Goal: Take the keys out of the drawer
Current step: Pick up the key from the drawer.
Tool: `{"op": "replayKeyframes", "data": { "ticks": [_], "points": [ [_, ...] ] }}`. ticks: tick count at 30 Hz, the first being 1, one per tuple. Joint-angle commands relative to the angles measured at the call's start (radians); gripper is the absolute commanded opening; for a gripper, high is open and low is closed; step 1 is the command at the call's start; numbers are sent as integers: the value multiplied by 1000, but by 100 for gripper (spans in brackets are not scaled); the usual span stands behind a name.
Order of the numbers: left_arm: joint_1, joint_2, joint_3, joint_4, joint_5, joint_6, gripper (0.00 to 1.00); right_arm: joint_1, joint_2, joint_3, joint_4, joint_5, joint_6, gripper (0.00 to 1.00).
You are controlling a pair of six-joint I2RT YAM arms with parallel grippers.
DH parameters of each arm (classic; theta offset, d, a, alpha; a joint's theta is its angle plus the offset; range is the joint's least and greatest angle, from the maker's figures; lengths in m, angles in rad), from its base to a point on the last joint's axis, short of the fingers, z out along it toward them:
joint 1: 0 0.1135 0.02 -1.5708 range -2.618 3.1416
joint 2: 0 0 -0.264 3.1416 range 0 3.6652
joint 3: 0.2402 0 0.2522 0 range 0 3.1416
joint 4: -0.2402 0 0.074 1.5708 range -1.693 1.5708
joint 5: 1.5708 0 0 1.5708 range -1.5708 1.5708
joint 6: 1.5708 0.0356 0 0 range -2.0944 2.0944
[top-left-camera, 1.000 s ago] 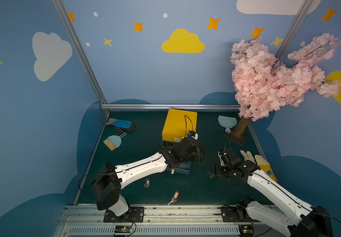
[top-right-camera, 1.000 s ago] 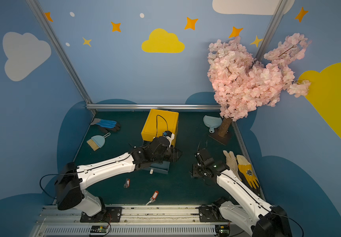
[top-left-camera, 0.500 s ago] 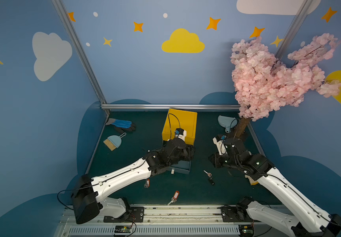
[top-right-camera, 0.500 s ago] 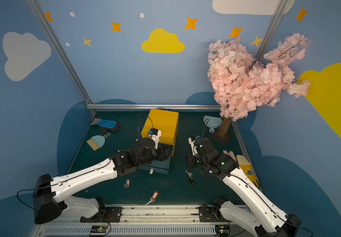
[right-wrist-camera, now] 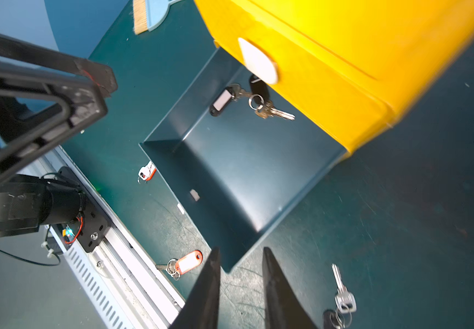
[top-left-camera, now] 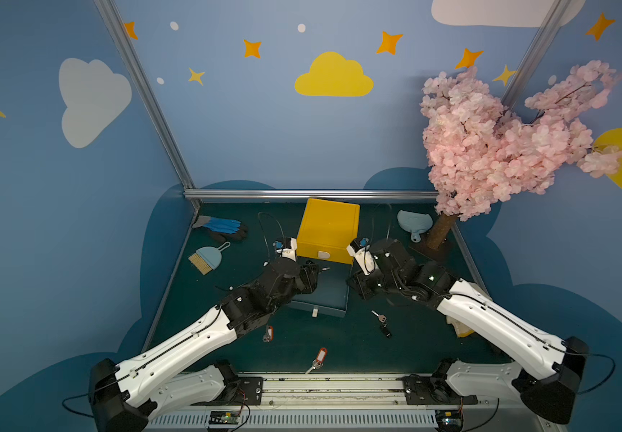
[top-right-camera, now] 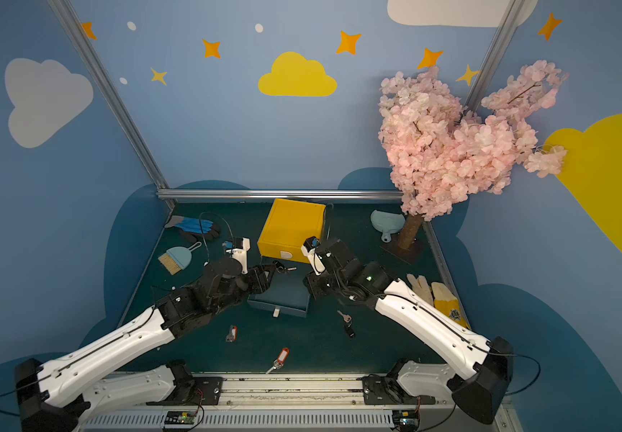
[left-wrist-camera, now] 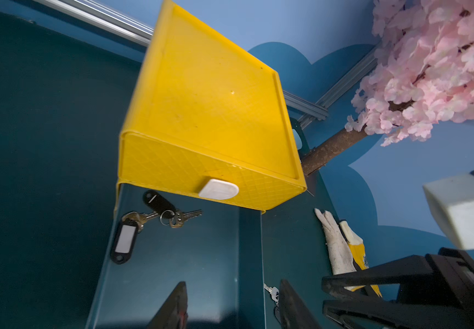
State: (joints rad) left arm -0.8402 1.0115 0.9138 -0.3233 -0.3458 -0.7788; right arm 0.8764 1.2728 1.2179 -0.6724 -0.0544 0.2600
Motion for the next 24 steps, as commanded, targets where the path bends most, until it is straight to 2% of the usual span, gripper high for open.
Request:
{"op": "replayKeyframes", "data": {
  "ticks": [1, 6, 12, 18, 24],
  "points": [
    [37, -56, -35, -90, -24, -73, 52, 20, 72, 71, 62, -31, -71, 32],
    [110, -145, -108, -146, 15, -182, 52, 52, 231, 191, 61, -18, -156, 36],
    [210, -226, -187, -173, 117, -271, 53, 64, 391, 288, 93, 32, -220, 36],
    [293, -210, -200, -170, 242, -289, 53, 64, 512, 355, 122, 83, -233, 37],
    [321, -194, -198, -193, 287, -307, 53, 66, 589, 388, 151, 100, -258, 37]
  ]
}}
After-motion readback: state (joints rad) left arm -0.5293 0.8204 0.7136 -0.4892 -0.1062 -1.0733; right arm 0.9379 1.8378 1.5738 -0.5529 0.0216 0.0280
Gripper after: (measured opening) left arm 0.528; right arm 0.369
